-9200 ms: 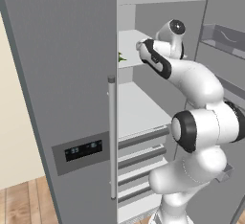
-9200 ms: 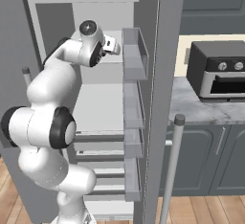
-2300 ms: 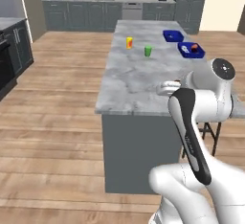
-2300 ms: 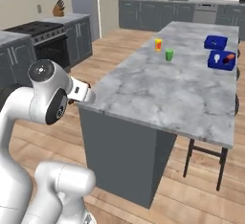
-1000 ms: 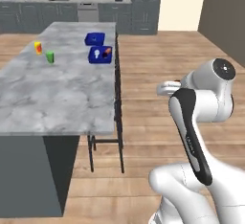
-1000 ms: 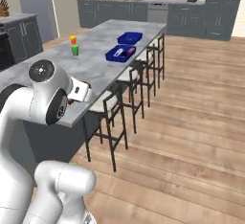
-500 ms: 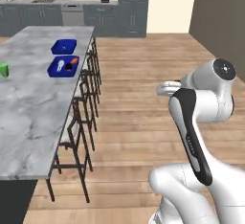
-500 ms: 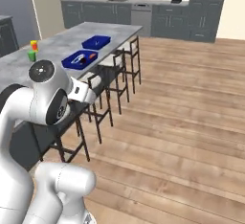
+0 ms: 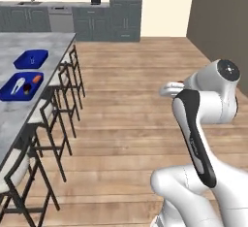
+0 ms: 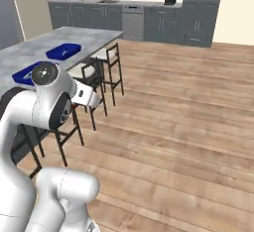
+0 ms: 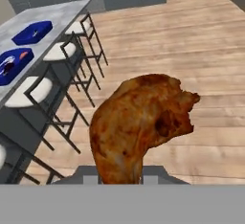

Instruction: Gather the eggplant and squash from the fridge and place them on a tray on the dining counter. Then gather the chicken drumstick and fish from the fridge and place them on the other tray.

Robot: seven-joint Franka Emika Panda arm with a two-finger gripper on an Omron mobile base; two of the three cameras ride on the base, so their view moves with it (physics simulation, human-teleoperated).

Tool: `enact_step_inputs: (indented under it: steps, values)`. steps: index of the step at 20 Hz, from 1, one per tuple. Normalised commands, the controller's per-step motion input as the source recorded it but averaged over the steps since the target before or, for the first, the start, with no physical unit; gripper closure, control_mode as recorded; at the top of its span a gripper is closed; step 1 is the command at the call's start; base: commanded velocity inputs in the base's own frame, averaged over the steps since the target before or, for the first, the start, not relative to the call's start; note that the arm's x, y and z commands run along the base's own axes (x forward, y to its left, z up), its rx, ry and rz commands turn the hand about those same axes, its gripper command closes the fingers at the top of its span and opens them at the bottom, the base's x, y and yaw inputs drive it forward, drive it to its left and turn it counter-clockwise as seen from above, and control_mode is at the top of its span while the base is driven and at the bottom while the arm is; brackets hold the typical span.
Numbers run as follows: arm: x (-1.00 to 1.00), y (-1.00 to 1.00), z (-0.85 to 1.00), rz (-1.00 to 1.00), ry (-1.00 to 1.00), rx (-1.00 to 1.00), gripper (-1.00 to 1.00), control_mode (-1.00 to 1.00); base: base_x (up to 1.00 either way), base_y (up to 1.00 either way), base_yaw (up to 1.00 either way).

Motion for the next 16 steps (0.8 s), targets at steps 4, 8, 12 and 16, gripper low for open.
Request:
enact_step_inputs:
  steps: [4, 8, 12, 16]
  values:
    - [0.0, 0.0, 0.0, 0.0, 0.0, 0.0, 1.0, 1.0, 1.0, -0.48, 0.09]
    - [0.0, 0.0, 0.0, 0.0, 0.0, 0.0, 1.0, 1.0, 1.0, -0.18, 0.21]
    - [0.0, 0.0, 0.0, 0.0, 0.0, 0.0, 1.0, 1.0, 1.0, -0.2, 0.29]
    - [0.0, 0.0, 0.0, 0.0, 0.0, 0.0, 1.0, 1.0, 1.0, -0.49, 0.32]
